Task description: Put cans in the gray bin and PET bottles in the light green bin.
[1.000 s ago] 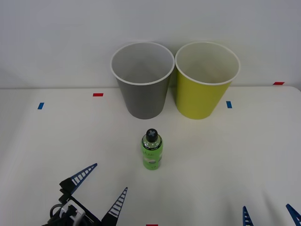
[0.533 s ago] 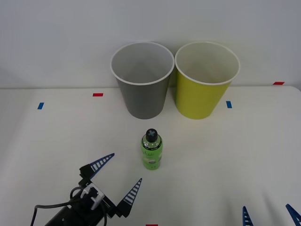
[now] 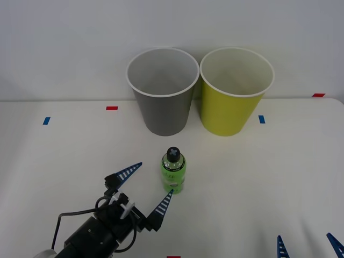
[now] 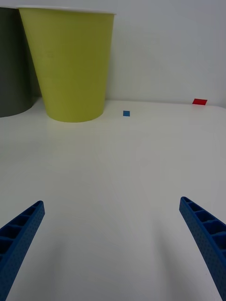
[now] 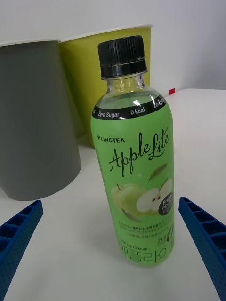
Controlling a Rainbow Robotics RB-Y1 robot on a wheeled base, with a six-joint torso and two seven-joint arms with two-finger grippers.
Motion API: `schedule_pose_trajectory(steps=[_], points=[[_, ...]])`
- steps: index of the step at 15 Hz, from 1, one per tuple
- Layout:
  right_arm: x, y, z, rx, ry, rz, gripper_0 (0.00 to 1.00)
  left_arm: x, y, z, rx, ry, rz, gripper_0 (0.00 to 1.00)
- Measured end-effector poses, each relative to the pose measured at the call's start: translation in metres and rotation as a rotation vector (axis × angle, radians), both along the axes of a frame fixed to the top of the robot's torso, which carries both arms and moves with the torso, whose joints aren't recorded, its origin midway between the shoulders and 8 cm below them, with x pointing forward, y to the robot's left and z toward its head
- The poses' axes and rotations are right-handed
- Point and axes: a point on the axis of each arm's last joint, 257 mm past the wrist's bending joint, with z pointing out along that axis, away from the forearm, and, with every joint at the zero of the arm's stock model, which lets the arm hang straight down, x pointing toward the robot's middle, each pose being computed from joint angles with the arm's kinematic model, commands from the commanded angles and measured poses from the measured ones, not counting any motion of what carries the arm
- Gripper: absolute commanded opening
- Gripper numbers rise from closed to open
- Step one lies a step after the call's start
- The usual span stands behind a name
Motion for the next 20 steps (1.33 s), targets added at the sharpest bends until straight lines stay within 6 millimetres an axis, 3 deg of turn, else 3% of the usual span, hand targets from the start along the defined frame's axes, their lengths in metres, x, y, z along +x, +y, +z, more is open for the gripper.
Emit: schedule_pose_trajectory(steps=[5, 15, 20], points=[[0.000, 0.000, 0.000, 0.000, 0.000, 0.000, 1.00, 0.001, -0.027, 0.009, -0.057, 0.012, -0.024, 1.00], [0.000, 0.000, 0.000, 0.000, 0.000, 0.000, 1.00, 0.020, -0.060, 0.022, -0.076, 0.037, -0.036, 1.00], [0.000, 0.000, 0.000, 0.000, 0.000, 0.000, 1.00, 0.023, -0.067, 0.022, -0.091, 0.062, -0.036, 1.00]])
